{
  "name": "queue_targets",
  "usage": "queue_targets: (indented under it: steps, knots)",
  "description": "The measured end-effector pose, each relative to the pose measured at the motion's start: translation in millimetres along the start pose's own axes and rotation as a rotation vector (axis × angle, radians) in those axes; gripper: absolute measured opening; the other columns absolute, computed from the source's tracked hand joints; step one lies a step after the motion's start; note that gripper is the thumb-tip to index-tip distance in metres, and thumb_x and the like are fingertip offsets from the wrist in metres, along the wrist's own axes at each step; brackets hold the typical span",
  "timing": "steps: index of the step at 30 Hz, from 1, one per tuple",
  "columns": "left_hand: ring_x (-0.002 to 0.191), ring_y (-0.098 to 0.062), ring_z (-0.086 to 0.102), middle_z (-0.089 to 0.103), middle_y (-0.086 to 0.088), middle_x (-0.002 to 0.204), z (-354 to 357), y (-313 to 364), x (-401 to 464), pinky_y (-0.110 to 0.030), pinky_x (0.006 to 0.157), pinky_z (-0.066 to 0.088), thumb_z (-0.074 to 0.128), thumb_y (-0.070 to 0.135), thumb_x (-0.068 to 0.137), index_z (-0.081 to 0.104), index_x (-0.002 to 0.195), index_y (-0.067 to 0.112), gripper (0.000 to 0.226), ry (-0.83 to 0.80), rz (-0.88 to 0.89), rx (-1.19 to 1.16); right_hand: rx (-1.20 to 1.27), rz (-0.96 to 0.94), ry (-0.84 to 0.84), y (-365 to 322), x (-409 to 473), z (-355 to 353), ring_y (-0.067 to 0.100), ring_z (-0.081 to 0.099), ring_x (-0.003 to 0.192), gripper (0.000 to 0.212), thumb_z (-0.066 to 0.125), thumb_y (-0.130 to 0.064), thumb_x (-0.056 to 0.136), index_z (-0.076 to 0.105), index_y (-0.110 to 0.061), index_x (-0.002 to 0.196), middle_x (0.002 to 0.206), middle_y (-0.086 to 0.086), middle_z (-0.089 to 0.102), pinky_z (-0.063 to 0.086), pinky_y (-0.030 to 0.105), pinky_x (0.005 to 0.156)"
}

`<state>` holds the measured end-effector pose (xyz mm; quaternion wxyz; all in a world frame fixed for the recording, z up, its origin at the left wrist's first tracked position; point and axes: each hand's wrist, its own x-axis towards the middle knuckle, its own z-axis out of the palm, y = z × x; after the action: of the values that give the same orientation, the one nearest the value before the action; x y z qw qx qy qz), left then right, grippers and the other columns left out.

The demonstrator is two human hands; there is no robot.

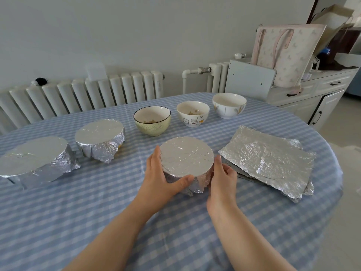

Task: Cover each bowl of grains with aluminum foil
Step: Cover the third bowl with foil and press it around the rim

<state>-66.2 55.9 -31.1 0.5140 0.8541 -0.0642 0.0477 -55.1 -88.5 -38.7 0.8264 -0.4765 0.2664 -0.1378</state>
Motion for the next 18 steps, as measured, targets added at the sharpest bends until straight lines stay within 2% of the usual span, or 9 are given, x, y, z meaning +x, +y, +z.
queue_targets:
  steps: [2, 5, 8, 11, 14, 18]
  knots:
    - [0.137, -0.006, 0.027, 0.026, 0.007, 0.146, 0.6, -0.4, 0.6, -0.035, 0.116, 0.029, 0.07, 0.075, 0.049, 0.01, 0.153, 0.026, 0.13, 0.006, -0.003, 0.0, -0.004, -0.01, 0.029, -0.4, 0.1, 1.4, 0.01, 0.051, 0.059, 0.024, 0.057, -0.03, 0.096, 0.05, -0.009, 0.104, 0.074, 0.0, 0.056, 0.041, 0.023, 0.057]
    - [0.137, -0.006, 0.026, 0.025, 0.006, 0.147, 1.5, -0.3, 0.9, -0.032, 0.115, 0.028, 0.069, 0.074, 0.049, 0.009, 0.153, 0.025, 0.13, 0.015, -0.004, 0.01, -0.003, -0.016, 0.062, 0.0, -2.3, 3.3, 0.009, 0.052, 0.061, 0.005, 0.053, -0.017, 0.098, 0.048, -0.015, 0.099, 0.081, 0.0, 0.057, 0.043, 0.018, 0.051]
    - [0.137, -0.004, 0.023, 0.022, 0.007, 0.149, 1.3, 0.8, -0.1, -0.023, 0.111, 0.024, 0.077, 0.071, 0.056, 0.007, 0.154, 0.024, 0.129, 0.013, 0.012, 0.011, 0.0, -0.022, 0.074, 2.3, -3.6, 5.0, 0.012, 0.055, 0.067, 0.014, 0.051, -0.011, 0.097, 0.047, -0.022, 0.091, 0.086, 0.002, 0.059, 0.045, 0.022, 0.059]
    - [0.137, -0.004, 0.021, 0.02, 0.006, 0.15, 1.6, 1.8, 0.5, -0.02, 0.109, 0.021, 0.071, 0.064, 0.055, 0.006, 0.153, 0.022, 0.126, 0.019, 0.017, 0.02, -0.029, -0.043, 0.068, 2.4, -4.0, 4.9, 0.013, 0.057, 0.07, 0.022, 0.049, -0.002, 0.095, 0.048, -0.023, 0.089, 0.087, 0.0, 0.06, 0.046, 0.023, 0.062]
    - [0.132, -0.001, 0.024, 0.024, 0.011, 0.143, 2.7, 2.4, -1.1, -0.013, 0.103, 0.023, 0.077, 0.069, 0.056, 0.011, 0.149, 0.032, 0.12, 0.046, 0.04, 0.003, -0.089, -0.067, 0.019, 0.9, -3.8, 1.2, 0.013, 0.056, 0.068, 0.031, 0.044, 0.012, 0.087, 0.051, -0.019, 0.087, 0.081, 0.001, 0.061, 0.045, 0.022, 0.059]
    - [0.129, -0.002, 0.026, 0.024, 0.008, 0.142, 6.4, 3.1, -7.4, -0.023, 0.104, 0.027, 0.072, 0.08, 0.048, 0.015, 0.15, 0.03, 0.128, 0.135, 0.032, 0.013, -0.148, -0.015, -0.147, -7.9, 2.9, -8.5, 0.015, 0.059, 0.069, 0.034, 0.035, 0.011, 0.086, 0.06, -0.012, 0.092, 0.08, 0.005, 0.066, 0.047, 0.025, 0.06]
